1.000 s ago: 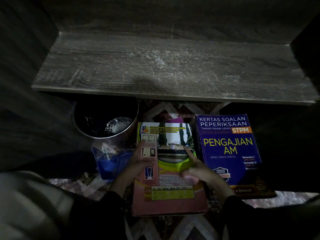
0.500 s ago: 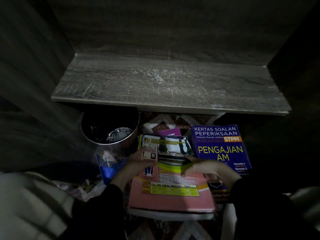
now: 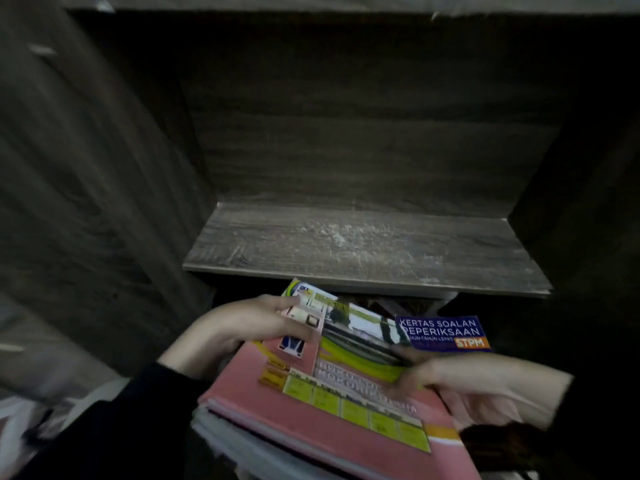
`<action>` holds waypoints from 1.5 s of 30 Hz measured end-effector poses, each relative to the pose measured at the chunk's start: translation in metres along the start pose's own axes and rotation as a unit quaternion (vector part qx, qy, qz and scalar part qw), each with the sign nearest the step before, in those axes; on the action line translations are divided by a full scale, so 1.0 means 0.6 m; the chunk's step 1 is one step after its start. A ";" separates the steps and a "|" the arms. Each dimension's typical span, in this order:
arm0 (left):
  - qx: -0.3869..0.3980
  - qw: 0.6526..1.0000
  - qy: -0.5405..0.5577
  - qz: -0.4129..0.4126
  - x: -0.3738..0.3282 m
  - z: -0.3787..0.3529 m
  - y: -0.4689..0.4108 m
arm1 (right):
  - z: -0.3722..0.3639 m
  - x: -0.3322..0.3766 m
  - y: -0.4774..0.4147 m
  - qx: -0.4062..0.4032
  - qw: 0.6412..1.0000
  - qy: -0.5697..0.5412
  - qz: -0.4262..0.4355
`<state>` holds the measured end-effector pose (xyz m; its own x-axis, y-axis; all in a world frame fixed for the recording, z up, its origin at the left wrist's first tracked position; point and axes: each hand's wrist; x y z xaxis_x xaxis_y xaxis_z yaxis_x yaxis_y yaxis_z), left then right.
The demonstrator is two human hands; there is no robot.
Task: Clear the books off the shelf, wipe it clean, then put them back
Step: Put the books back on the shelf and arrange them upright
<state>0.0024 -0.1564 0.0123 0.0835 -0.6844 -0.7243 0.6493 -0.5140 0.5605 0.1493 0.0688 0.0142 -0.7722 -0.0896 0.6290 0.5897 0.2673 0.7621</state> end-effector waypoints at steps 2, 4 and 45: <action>-0.050 0.998 0.008 -0.036 -0.015 0.033 0.031 | -0.011 0.037 0.017 -0.031 0.998 0.039 0.047; -0.123 0.987 0.035 -0.096 -0.031 0.065 0.052 | -0.018 0.079 0.022 -0.078 0.986 0.092 0.116; -0.706 0.677 -0.156 -0.139 0.142 0.115 -0.196 | -0.124 0.337 -0.453 -0.234 0.803 0.385 0.391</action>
<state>-0.1192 -0.1899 -0.0877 -0.2102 -0.8520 -0.4794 0.7006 0.2108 -0.6818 -0.1494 -0.0935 -0.0540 0.1463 -0.6844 0.7143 0.9862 0.1575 -0.0510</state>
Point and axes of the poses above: each hand's wrist, its own y-axis away from the middle knuckle, its own z-axis out of the back of the hand, x = y × z, and after that the axes turned 5 degrees about y, right-handed
